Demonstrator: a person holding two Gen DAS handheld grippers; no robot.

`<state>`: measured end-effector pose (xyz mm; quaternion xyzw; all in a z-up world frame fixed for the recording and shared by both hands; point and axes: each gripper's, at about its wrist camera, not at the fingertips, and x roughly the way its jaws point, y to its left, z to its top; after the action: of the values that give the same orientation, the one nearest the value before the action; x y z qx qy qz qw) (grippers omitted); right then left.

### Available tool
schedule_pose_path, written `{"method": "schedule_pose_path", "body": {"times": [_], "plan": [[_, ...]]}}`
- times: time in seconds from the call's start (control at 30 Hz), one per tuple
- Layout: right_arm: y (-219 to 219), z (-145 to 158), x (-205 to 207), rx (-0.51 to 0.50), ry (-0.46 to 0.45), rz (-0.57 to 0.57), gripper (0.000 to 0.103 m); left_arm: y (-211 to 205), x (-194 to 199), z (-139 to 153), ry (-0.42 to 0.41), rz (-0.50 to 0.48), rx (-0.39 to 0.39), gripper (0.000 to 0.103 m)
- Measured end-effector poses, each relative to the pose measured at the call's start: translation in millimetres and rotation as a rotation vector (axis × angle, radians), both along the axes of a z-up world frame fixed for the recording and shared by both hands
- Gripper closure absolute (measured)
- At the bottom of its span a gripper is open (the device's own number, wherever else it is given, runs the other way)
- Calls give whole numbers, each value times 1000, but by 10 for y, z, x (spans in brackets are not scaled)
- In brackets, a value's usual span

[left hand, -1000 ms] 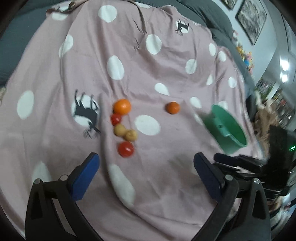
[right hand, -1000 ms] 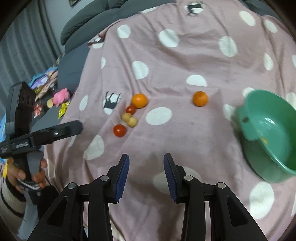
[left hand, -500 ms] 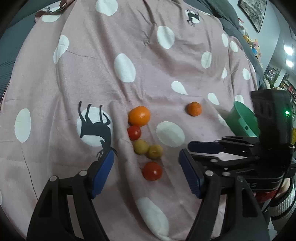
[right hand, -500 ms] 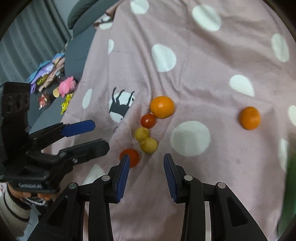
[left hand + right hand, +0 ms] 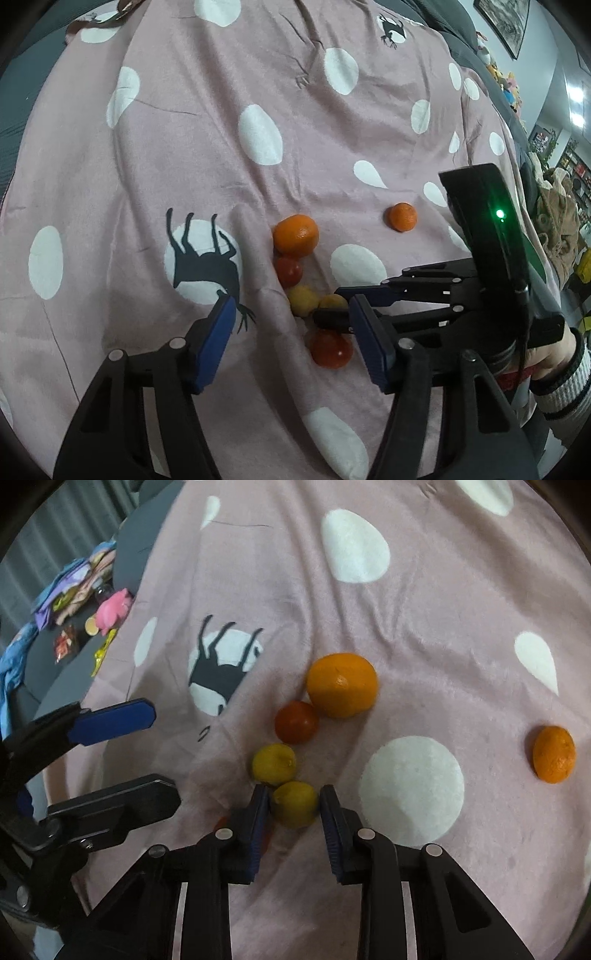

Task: Organize fruits
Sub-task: 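Grasp a yellow plum with the right tool while the left tool grasps another plum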

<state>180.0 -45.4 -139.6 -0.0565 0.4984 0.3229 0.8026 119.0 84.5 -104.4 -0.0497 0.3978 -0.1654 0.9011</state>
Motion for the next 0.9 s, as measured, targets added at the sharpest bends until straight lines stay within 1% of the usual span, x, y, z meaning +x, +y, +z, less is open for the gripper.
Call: {"method": "schedule_pose_path", "body": {"times": [0.17,0.3,0.37,0.5,0.53,0.57,0.6,0.7,0.73,0.77,0.83,0.87,0.9], "plan": [[-272,11,-5,13,5,-72,73,-188,54,11,-1,-51,28,48],[-590,56,-44,59,13,-136,73,-355,151,3,5,-92,34,50],[-736,93,-87,87,8,-164,73,-435,240,-49,27,-100,52,51],[-893,143,-157,147,4,-188,73,-580,422,-222,96,-89,131,54],[-925,149,-175,164,6,-191,73,-609,469,-284,124,-81,157,55],[-940,153,-186,174,6,-192,73,-636,496,-319,130,-64,196,60],[-959,158,-203,183,4,-192,73,-666,508,-318,126,-60,224,60],[-1017,163,-240,207,3,-186,73,-705,553,-323,144,-55,258,60],[-1020,163,-245,213,3,-185,73,-722,571,-332,146,-58,279,63],[-994,167,-246,218,3,-185,73,-735,590,-350,151,-61,292,69],[-1008,155,-239,226,5,-190,73,-747,640,-438,180,-65,316,77],[-1022,147,-236,230,7,-195,73,-769,644,-438,167,-69,332,79],[-1012,147,-239,233,8,-199,73,-769,653,-440,169,-66,329,79]]}}
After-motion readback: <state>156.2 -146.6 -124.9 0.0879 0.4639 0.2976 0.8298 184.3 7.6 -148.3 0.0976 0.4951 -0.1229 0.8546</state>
